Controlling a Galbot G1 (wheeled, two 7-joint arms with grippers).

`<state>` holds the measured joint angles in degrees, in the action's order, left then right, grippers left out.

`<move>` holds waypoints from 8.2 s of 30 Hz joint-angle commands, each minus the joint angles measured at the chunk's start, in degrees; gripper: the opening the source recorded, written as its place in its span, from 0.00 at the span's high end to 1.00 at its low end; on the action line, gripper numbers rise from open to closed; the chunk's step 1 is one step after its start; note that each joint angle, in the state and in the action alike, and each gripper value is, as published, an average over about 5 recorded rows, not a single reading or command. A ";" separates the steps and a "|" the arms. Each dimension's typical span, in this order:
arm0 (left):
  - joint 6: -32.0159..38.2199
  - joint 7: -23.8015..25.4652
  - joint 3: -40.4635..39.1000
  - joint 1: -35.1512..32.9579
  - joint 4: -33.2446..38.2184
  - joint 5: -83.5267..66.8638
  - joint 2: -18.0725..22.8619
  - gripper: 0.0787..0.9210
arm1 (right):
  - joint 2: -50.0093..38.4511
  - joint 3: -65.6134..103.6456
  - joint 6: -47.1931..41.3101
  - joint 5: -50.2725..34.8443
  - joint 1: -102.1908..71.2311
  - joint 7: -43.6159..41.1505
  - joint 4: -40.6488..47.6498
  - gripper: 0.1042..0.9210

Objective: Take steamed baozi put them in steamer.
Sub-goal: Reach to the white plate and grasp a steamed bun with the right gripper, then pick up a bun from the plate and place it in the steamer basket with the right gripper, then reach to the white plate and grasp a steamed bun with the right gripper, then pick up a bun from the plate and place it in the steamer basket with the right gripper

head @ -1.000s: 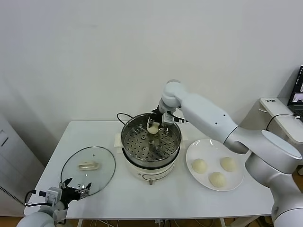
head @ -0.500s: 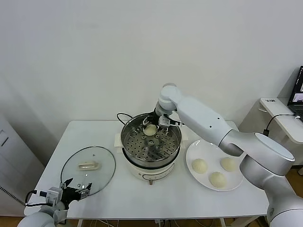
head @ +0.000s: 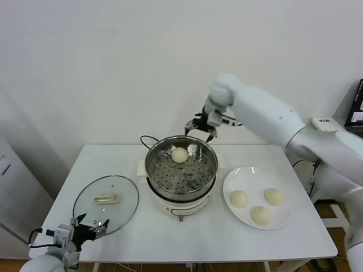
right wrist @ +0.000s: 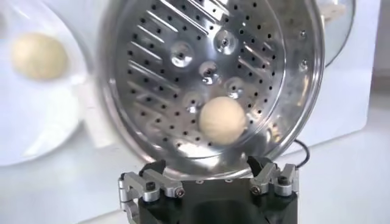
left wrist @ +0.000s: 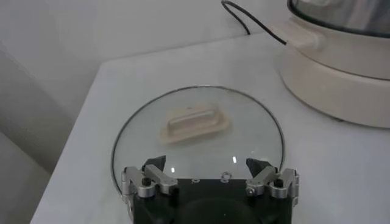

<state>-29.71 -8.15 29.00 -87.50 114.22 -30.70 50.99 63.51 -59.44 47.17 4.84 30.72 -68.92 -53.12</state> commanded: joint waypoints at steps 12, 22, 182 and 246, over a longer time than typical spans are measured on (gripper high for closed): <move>0.18 0.07 0.55 -0.45 -0.02 -0.32 0.06 0.12 | -19.00 -22.90 -39.71 -31.78 2.41 0.87 -9.08 0.12; -0.03 0.05 0.64 -0.49 0.21 -0.30 0.07 0.12 | -18.04 -18.76 -42.02 -30.33 -7.03 3.66 -7.29 0.12; 0.19 -0.12 0.33 -1.41 1.92 0.41 0.33 0.12 | -27.60 -34.70 -48.02 -33.58 11.28 -1.74 -20.84 0.12; -0.20 -0.15 0.23 -1.47 1.80 0.51 0.31 0.12 | -24.98 -16.48 -43.85 -23.17 -2.09 -0.15 -13.99 0.54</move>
<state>-29.96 -8.27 29.20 -89.17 116.26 -30.12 51.51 38.47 -70.82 2.93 -13.31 14.25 -67.12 -66.15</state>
